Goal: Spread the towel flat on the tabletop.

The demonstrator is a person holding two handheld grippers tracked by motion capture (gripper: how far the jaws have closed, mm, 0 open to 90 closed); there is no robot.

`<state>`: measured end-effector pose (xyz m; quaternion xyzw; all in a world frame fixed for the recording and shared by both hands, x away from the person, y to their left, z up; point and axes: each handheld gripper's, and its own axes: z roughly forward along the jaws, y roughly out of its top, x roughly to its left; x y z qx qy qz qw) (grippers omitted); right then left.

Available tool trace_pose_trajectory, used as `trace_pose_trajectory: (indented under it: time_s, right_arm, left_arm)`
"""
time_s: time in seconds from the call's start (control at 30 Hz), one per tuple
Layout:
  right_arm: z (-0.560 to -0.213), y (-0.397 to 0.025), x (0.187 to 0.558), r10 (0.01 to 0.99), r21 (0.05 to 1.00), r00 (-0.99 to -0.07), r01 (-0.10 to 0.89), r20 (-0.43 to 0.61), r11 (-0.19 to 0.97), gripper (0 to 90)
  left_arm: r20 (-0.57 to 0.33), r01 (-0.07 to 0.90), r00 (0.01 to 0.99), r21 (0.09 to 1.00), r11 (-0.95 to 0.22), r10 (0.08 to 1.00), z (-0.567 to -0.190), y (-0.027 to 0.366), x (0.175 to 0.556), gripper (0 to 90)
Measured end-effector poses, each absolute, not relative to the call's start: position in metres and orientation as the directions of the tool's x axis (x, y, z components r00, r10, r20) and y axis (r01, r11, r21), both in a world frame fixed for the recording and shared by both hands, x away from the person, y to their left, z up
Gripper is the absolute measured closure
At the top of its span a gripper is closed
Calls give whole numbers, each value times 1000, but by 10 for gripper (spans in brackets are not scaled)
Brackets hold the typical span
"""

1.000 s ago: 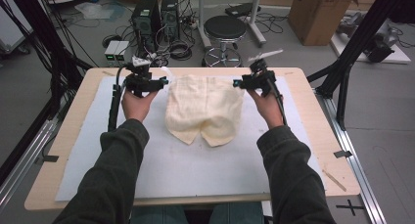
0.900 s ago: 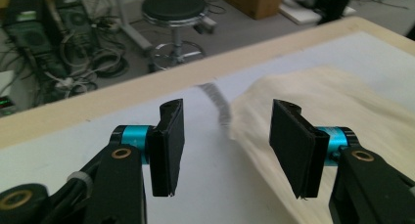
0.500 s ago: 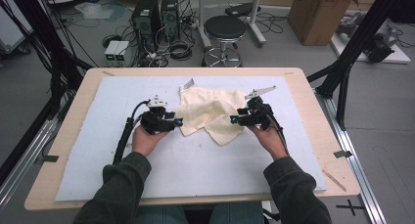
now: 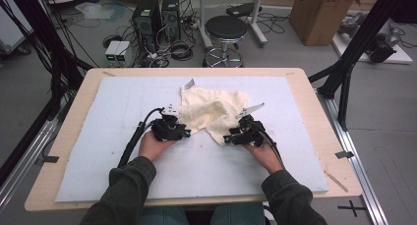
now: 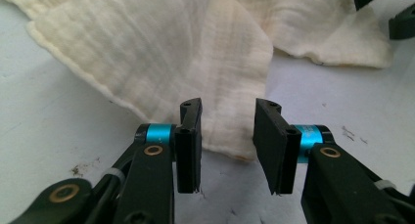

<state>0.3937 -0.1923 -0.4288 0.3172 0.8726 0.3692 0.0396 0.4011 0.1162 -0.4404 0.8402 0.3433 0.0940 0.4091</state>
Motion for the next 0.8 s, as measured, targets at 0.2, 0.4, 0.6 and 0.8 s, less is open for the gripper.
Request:
trace_pose_trajectory:
  time_s: [0.2, 0.4, 0.6, 0.8]
  right_arm:
    - [-434, -185, 390, 584, 660, -806, 493, 100, 567, 632]
    - [-435, -185, 391, 567, 663, -820, 471, 84, 582, 834]
    - [-436, -190, 397, 555, 665, -819, 497, 146, 558, 886]
    - [-431, -199, 396, 559, 675, -811, 510, 172, 533, 886]
  left_arm:
    - [-87, 485, 744, 753, -445, 663, -441, 115, 400, 758]
    - [-99, 486, 749, 753, -443, 655, -441, 115, 401, 856]
    - [-97, 496, 742, 746, -446, 663, -438, 120, 401, 872]
    - [-105, 495, 735, 759, -424, 670, -423, 138, 398, 874]
